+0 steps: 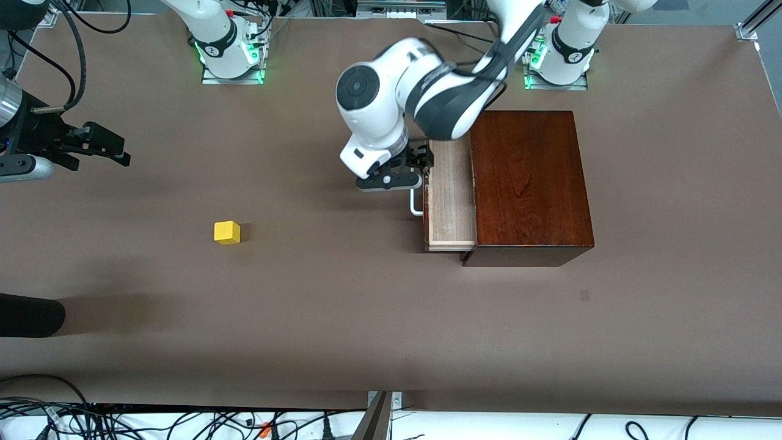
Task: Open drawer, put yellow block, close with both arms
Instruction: 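Release the handle and withdraw the left gripper to rest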
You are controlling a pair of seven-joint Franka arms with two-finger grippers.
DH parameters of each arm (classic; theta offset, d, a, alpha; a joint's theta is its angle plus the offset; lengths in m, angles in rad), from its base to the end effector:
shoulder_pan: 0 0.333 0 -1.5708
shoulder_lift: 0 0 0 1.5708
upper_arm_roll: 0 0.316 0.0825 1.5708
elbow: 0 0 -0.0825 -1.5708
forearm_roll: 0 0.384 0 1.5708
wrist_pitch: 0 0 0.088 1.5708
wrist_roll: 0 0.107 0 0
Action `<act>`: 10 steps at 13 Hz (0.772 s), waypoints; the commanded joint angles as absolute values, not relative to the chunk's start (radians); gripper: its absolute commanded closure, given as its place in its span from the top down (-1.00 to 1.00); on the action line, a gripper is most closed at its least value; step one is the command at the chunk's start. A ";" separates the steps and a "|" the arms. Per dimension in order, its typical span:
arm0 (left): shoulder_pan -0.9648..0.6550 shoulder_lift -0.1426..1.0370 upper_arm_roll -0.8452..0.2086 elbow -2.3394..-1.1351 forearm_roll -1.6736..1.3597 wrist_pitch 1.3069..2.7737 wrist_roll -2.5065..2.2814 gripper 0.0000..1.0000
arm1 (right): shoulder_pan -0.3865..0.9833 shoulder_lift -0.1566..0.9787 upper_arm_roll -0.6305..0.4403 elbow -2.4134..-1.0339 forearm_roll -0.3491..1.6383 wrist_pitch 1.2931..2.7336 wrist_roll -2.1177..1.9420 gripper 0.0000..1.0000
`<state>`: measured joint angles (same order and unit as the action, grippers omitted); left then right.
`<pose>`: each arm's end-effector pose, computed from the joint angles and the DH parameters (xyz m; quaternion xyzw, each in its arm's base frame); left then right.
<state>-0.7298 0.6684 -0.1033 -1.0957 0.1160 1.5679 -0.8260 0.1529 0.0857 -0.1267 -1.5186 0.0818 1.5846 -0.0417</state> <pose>0.5079 -0.5087 0.4166 -0.9950 0.0010 0.0469 0.0880 0.5810 0.0271 0.6023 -0.9988 -0.0331 0.0092 0.0355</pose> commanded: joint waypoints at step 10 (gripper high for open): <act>-0.151 0.225 -0.112 -1.337 0.000 1.410 -0.080 1.00 | 0.155 0.115 -0.130 -1.447 0.077 1.531 -0.038 1.00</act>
